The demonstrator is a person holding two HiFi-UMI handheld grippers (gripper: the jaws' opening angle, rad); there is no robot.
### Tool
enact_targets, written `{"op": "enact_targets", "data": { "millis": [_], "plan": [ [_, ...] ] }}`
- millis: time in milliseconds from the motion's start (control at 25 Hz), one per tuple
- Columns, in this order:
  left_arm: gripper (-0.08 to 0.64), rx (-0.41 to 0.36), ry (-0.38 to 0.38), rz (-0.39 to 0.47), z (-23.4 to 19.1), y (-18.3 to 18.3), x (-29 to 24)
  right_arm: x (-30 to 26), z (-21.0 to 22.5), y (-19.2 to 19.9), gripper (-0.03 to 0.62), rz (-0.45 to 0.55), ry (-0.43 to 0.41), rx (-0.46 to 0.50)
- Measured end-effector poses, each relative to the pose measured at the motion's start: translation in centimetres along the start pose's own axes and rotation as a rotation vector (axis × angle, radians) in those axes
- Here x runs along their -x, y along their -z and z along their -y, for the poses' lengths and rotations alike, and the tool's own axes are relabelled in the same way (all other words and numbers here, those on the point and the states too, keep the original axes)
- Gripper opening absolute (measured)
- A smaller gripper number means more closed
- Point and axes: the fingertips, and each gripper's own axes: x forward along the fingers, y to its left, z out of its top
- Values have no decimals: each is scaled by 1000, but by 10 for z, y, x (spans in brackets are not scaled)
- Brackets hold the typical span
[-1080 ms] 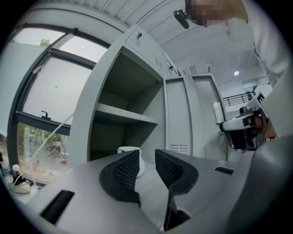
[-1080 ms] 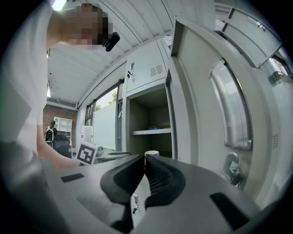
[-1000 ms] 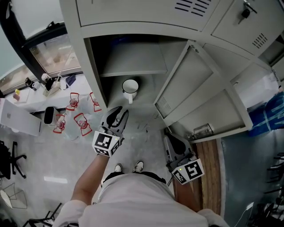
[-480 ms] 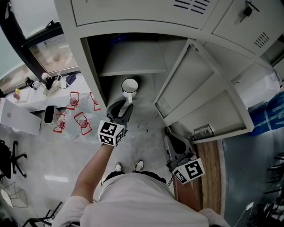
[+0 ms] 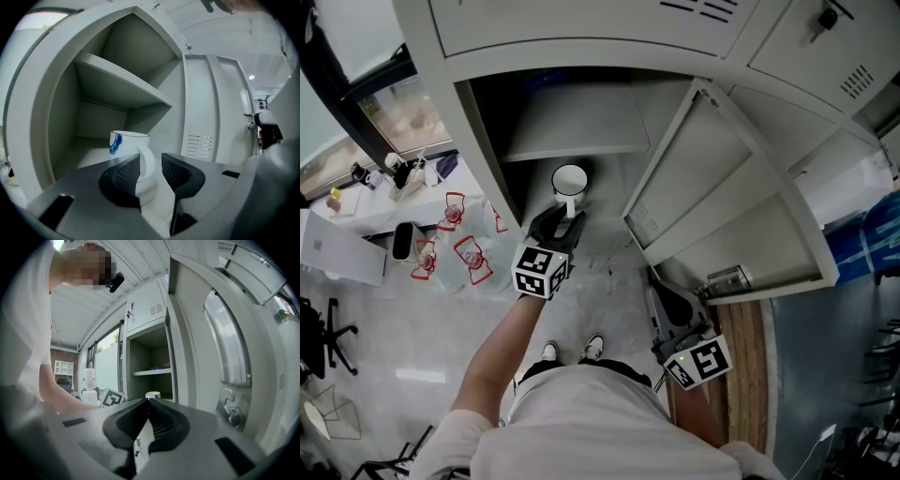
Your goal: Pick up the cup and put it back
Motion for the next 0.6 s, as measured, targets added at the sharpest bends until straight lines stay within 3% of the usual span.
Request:
{"op": "enact_targets", "data": {
  "millis": [600],
  "plan": [
    [117,19,-4,-12,0,5,-7,-2,8,5,18,0,-6,-17]
  ]
}}
